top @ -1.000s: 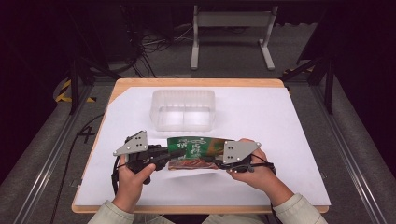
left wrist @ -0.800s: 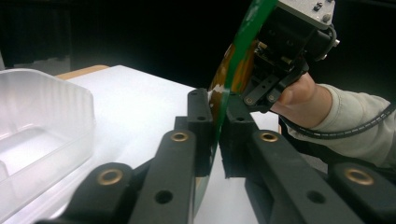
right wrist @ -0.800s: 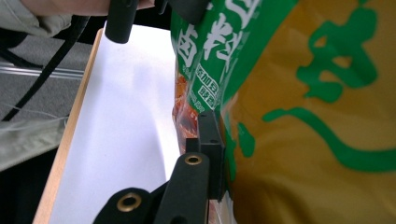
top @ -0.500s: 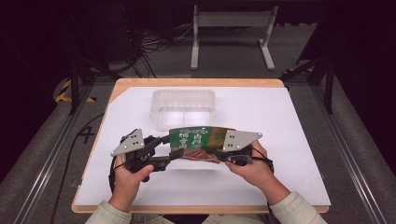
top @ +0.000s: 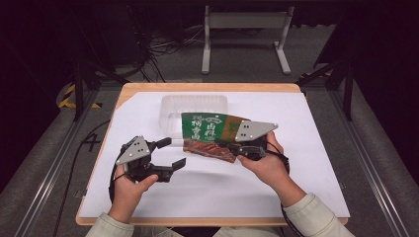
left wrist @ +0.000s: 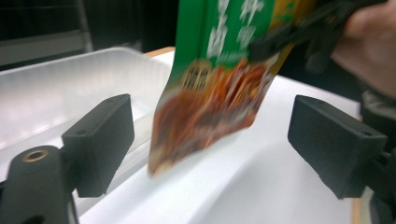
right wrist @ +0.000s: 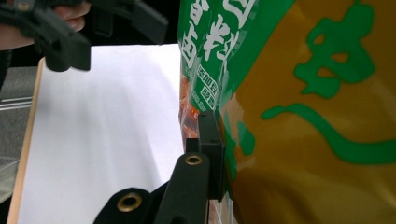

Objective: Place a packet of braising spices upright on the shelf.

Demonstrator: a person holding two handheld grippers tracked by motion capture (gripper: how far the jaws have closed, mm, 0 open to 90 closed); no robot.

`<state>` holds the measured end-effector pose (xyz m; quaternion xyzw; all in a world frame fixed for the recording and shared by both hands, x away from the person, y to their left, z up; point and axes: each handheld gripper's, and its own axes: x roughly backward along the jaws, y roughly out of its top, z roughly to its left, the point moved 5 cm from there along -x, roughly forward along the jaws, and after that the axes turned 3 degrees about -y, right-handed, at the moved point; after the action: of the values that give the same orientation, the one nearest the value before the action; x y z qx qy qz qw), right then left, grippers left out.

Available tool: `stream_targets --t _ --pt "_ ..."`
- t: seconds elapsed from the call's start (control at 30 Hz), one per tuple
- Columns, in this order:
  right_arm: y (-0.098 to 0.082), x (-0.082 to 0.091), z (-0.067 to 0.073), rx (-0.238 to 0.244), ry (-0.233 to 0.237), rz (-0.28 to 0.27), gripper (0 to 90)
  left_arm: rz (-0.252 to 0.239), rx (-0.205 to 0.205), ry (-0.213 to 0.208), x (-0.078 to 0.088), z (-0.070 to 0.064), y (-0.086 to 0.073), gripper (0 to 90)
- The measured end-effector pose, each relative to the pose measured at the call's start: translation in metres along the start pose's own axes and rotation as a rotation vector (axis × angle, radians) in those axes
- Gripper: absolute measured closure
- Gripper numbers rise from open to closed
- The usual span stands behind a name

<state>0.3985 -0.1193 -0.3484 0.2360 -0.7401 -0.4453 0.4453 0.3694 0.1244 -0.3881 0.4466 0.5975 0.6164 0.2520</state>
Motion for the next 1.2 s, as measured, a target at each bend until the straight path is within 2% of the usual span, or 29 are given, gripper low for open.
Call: stream_targets --t 0.13,0.27,0.63,0.8,0.83,0.87,0.9,0.93,1.03,1.1,1.2 --pt "0.009 0.001 -0.015 -0.031 -0.028 0.001 89.7 0.008 0.004 0.033 0.006 0.010 -0.005 12.8" --pt "0.015 0.001 -0.027 -0.049 -0.054 0.009 89.8 0.000 0.018 0.039 0.011 0.020 -0.006 12.3" --pt "0.027 -0.004 -0.065 -0.124 -0.120 0.023 89.8 0.023 0.039 0.060 0.021 0.042 -0.016 10.3" --pt "0.033 -0.007 -0.079 -0.145 -0.151 0.025 89.8 0.030 0.024 0.068 0.024 0.049 -0.019 9.3" --pt "0.034 -0.008 -0.083 -0.147 -0.158 0.027 89.7 0.034 0.033 0.066 0.025 0.048 -0.019 9.1" --pt "0.035 -0.009 -0.084 -0.150 -0.160 0.027 89.7 0.035 0.020 0.069 0.026 0.050 -0.019 8.9" --pt "0.036 -0.010 -0.087 -0.151 -0.164 0.029 89.7 0.035 0.030 0.069 0.027 0.050 -0.020 8.7" --pt "0.036 -0.012 -0.090 -0.158 -0.169 0.030 89.7 0.035 0.020 0.071 0.027 0.051 -0.020 8.4" --pt "0.037 -0.016 -0.097 -0.166 -0.182 0.035 89.7 0.042 0.023 0.052 0.029 0.052 -0.021 5.8" --pt "0.037 -0.019 -0.103 -0.176 -0.192 0.037 89.7 0.049 -0.002 0.036 0.031 0.053 -0.022 4.3" --pt "0.037 -0.022 -0.110 -0.188 -0.203 0.038 89.7 0.045 0.006 0.047 0.032 0.054 -0.023 4.1"
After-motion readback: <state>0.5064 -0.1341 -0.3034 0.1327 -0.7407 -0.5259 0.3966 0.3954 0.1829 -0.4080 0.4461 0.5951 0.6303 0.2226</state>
